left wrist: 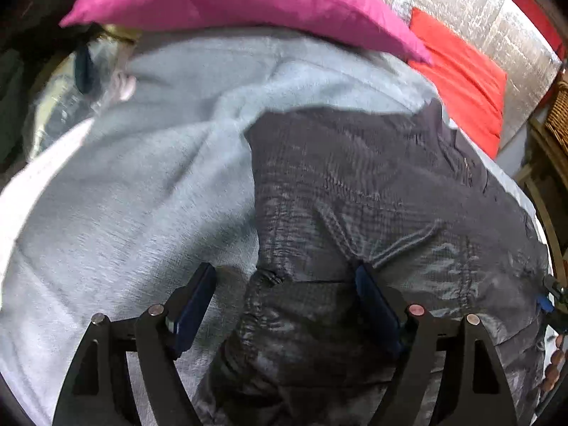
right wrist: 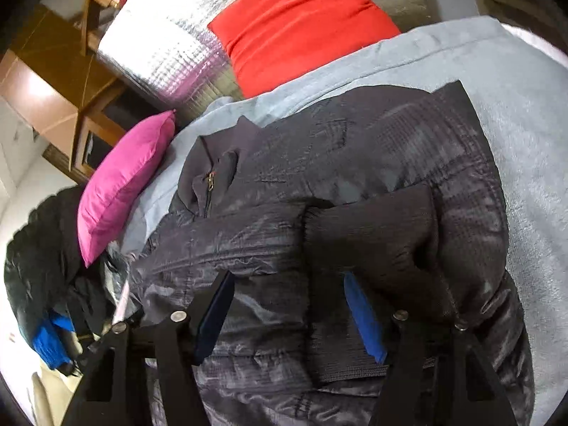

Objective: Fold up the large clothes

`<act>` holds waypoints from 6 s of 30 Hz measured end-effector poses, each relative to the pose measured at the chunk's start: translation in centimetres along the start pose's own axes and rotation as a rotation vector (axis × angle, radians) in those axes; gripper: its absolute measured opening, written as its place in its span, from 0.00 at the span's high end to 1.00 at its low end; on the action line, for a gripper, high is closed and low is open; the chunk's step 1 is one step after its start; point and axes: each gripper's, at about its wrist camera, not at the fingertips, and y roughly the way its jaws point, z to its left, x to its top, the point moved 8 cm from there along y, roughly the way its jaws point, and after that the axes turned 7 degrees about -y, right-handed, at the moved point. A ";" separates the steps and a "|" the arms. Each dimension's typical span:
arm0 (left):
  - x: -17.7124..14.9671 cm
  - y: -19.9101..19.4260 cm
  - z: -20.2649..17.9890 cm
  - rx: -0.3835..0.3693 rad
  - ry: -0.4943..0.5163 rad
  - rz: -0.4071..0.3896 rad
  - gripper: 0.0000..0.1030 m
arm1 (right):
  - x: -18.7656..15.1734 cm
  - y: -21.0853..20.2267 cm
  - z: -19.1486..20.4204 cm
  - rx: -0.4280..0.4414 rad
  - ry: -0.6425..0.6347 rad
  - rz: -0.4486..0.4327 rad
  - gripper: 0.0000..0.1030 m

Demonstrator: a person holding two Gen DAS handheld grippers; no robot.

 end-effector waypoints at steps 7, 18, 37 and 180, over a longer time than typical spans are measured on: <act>1.2 -4.4 -2.9 -0.049 0.057 -0.163 0.21 | 2.1 -2.0 1.6 0.021 -0.034 -0.058 0.33; -2.0 -1.0 -6.3 0.026 0.201 -0.100 0.20 | 2.6 -0.9 -0.6 -0.013 0.016 -0.044 0.33; -3.3 -1.9 -8.5 0.009 0.241 -0.090 0.17 | 0.6 0.5 -0.1 -0.069 -0.087 -0.007 0.32; -28.1 -19.1 9.4 -0.085 0.012 0.061 0.34 | -31.1 -23.5 -4.2 -0.087 0.049 0.010 0.60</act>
